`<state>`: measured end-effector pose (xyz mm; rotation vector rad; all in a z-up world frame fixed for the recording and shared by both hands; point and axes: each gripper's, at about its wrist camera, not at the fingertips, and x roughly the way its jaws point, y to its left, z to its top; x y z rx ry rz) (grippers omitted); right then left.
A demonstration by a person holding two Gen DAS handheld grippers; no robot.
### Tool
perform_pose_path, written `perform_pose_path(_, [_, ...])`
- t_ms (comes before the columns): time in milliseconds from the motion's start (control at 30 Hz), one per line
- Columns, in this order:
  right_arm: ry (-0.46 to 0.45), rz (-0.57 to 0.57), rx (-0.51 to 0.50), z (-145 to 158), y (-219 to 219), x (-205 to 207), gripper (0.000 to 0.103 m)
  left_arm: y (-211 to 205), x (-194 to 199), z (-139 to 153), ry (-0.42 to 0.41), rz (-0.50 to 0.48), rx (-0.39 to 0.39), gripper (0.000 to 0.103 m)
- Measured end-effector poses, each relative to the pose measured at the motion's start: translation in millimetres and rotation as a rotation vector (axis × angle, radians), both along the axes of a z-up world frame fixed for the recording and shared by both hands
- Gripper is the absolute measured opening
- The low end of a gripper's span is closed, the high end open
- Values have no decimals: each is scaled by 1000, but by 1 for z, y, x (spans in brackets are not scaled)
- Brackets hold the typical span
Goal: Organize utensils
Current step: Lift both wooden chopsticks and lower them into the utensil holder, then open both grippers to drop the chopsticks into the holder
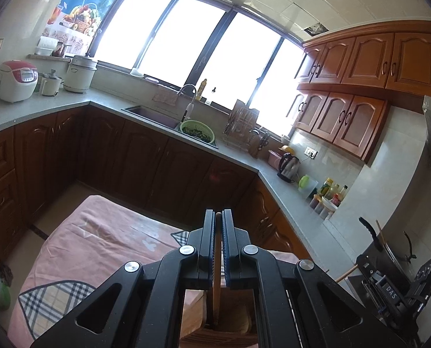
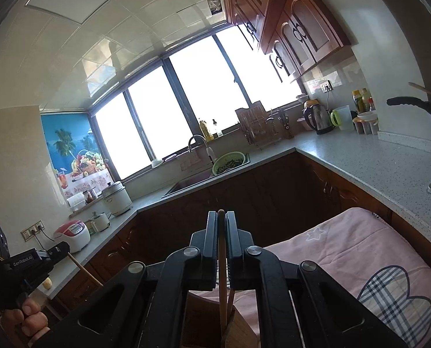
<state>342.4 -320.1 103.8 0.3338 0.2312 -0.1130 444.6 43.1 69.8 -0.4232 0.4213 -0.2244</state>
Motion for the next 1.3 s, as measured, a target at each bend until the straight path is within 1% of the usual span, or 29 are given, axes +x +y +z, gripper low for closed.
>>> perform_pose_path(200, [32,4,38,-31,0,13,5,-13,30,-30,51,3,0,3])
perform_pose_path(333, [56,7,48,-45,4,21,5,-20,40,-39,73,-7,16,3])
perform_pose_path(400, [71,9,44,-51,7,23,5,-25,45,-39,73,-13,26,3])
perform_pose_path(500, [64,-1,23,-51,9,21,5,-34,50,-38,71,-21,62,4])
perform_pose_path(567, [72,3,29,-50,7,22,5,-38,49,-36,63,-18,79,4])
perform_pose_path(700, [99,1,40,-49,3,25,6,-38,53,-32,70,-29,72,4])
perform_pose_path(800, [103,6,47,-49,2,25,9,-34,49,-33,74,-33,77,4])
perform_pose_path(900, [108,10,49,-49,3,26,9,-30,47,-33,81,-38,84,4])
perform_pose_path(967, [108,9,50,-48,3,26,10,-27,43,-35,88,-41,86,8])
perform_pose_path(1033, [113,8,58,-47,1,26,12,-25,42,-34,94,-49,82,25])
perform_pose_path(1067, [115,11,63,-47,0,26,18,-23,40,-33,90,-45,80,28])
perform_pose_path(1100, [117,13,66,-46,0,25,31,-22,38,-33,89,-43,83,31])
perform_pose_path(1133, [116,10,66,-45,-1,22,40,-21,35,-32,88,-44,84,35])
perform_pose_path(1167, [108,8,67,-44,-1,19,52,-20,32,-32,93,-45,81,38])
perform_pose_path(1200, [97,7,70,-42,-1,15,58,-18,27,-33,97,-44,77,47])
perform_pose_path(1233, [92,6,74,-41,-2,11,60,-16,22,-33,97,-41,74,52])
perform_pose_path(1267, [88,7,83,-40,-3,7,68,-15,16,-33,98,-39,73,54])
perform_pose_path(1300, [83,12,94,-39,-4,2,77,-12,10,-33,101,-35,74,63])
